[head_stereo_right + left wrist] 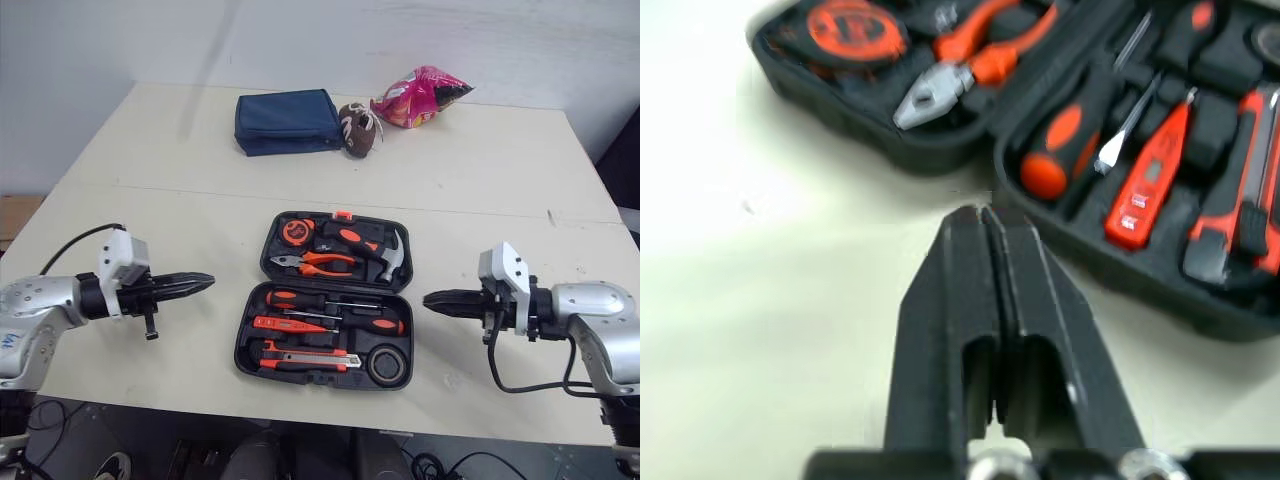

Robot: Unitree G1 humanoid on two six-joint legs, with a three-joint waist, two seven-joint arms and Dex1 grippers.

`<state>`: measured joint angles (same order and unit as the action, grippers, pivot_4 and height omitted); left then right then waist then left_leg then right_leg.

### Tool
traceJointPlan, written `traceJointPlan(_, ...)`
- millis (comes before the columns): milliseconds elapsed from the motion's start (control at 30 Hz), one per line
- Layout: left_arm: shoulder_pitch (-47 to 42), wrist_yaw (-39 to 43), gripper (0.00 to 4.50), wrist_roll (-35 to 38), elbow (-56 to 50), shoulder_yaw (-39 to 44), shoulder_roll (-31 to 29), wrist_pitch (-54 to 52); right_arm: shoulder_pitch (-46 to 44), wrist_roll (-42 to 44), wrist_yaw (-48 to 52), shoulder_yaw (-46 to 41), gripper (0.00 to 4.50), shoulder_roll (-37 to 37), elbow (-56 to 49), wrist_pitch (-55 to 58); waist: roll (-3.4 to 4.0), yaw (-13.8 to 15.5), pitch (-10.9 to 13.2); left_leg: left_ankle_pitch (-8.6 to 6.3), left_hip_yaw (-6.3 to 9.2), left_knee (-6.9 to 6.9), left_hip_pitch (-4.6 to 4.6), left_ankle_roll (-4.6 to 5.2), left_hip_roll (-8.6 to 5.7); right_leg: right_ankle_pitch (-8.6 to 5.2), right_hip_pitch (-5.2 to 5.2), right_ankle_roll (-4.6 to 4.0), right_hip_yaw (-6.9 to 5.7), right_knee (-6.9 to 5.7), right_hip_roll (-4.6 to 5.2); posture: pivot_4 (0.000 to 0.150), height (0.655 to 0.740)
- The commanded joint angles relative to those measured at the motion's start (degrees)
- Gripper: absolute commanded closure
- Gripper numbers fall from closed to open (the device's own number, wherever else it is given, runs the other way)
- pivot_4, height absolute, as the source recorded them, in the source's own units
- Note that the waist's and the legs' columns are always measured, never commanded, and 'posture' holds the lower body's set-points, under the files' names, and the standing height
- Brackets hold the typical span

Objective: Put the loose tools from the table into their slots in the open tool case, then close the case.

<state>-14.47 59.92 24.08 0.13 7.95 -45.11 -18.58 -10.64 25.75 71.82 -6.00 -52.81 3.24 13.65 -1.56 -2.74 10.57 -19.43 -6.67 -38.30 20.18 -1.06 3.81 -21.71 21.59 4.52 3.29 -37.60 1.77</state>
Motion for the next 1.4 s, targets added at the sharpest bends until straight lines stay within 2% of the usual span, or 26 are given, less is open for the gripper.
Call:
traceJointPlan(33,-2.8,-3.3,4.43,-4.7,3.0,-4.3,3.4,2.8,-0.7,-3.3,-2.2,1.6,4.50,2.9,2.4,-2.8,-0.01,-0.1,0.0,0.02,-0.03,-0.06,0.01,0.02,0.01,0.02,0.02,0.04,0.03,-0.04,-0.03,0.150,0.7400)
traceJointPlan(267,-7.4,-4.7,4.43,-9.1,7.2,-10.1,8.4,3.2,-6.1,-8.7,-7.3,6.6,4.50,9.3,3.7,-2.8,0.02,-1.2,0.0,0.10,-0.14,-0.24,-0.05,-0.14,0.17,0.04,0.13,0.06,0.16,-0.40,-0.22,0.150,0.7400)
traceJointPlan(500,-10.9,-6.8,4.43,-11.5,9.7,-12.1,11.9,2.9,-8.9,-9.1,-7.0,9.8,4.50,12.5,1.6,-0.6,0.01,-0.3,0.0,0.09,-0.09,-0.38,0.05,-0.13,0.19,0.04,0.17,0.06,0.09,-0.38,-0.18,0.150,0.7400)
traceJointPlan(767,-15.8,-10.9,4.43,-13.8,13.3,-12.1,16.1,2.6,-13.3,-11.4,-9.0,9.9,4.50,14.6,5.2,-1.1,0.01,-0.3,0.0,0.07,-0.08,-0.65,0.09,-0.11,0.18,0.04,0.16,0.08,0.08,-0.58,-0.17,0.150,0.7400)
traceJointPlan(1000,-16.6,-10.9,4.43,-14.7,14.2,-11.2,15.8,2.4,-14.5,-12.8,-8.3,9.4,4.50,13.7,8.1,-2.7,0.01,-0.3,0.0,0.07,-0.08,-0.68,0.11,-0.11,0.19,0.04,0.19,0.08,0.08,-0.61,-0.16,0.150,0.7400)
traceJointPlan(1133,-13.8,-9.0,4.43,-12.5,11.6,-6.1,10.1,0.7,-13.1,-8.3,-6.6,3.8,4.50,9.0,5.8,4.1,0.02,-0.5,0.0,0.07,-0.09,-0.67,0.14,-0.11,0.20,0.04,0.26,0.08,0.10,-0.64,-0.17,0.150,0.7400)
traceJointPlan(1167,-13.1,-8.0,4.22,-11.4,10.5,-5.1,8.7,-0.1,-12.2,-7.2,-5.4,3.2,3.84,7.2,4.6,6.2,0.02,-0.5,0.0,0.07,-0.10,-0.64,0.20,-0.12,0.20,0.04,0.36,0.08,0.11,-0.67,-0.17,0.150,0.7400)
traceJointPlan(1200,-12.4,-7.2,3.91,-10.2,9.0,-4.2,7.5,-1.3,-11.5,-7.2,-3.8,3.2,3.64,5.6,3.7,5.7,0.03,-0.5,0.0,0.07,-0.10,-0.63,0.23,-0.12,0.21,0.04,0.42,0.08,0.10,-0.72,-0.17,0.150,0.7400)
traceJointPlan(1233,-11.9,-6.6,3.58,-9.4,7.9,-3.7,6.7,-2.2,-11.0,-7.3,-2.8,3.4,3.16,4.5,3.2,5.2,0.03,-0.5,0.0,0.07,-0.10,-0.61,0.26,-0.13,0.22,0.04,0.46,0.08,0.10,-0.72,-0.17,0.150,0.7400)
traceJointPlan(1300,-11.0,-5.2,2.70,-7.7,5.2,-2.8,5.2,-2.8,-10.4,-6.6,-2.8,2.0,2.15,3.3,1.7,5.0,0.03,-0.4,0.0,0.07,-0.10,-0.60,0.26,-0.13,0.24,0.04,0.45,0.07,0.08,-0.70,-0.17,0.150,0.7400)
traceJointPlan(1333,-11.1,-5.4,2.26,-6.7,4.2,-1.9,4.9,-4.3,-10.5,-4.6,-3.8,0.5,1.70,3.0,0.4,8.8,0.03,-0.4,0.0,0.07,-0.10,-0.62,0.26,-0.13,0.24,0.04,0.43,0.08,0.09,-0.70,-0.16,0.150,0.7400)
traceJointPlan(1400,-13.2,-8.8,1.29,-5.4,2.2,0.1,3.5,-12.7,-14.4,1.0,-9.8,-2.7,0.60,1.1,-3.5,29.4,0.03,-0.4,0.0,0.06,-0.09,-0.68,0.22,-0.12,0.22,0.04,0.34,0.08,0.09,-0.73,-0.14,0.150,0.7400)
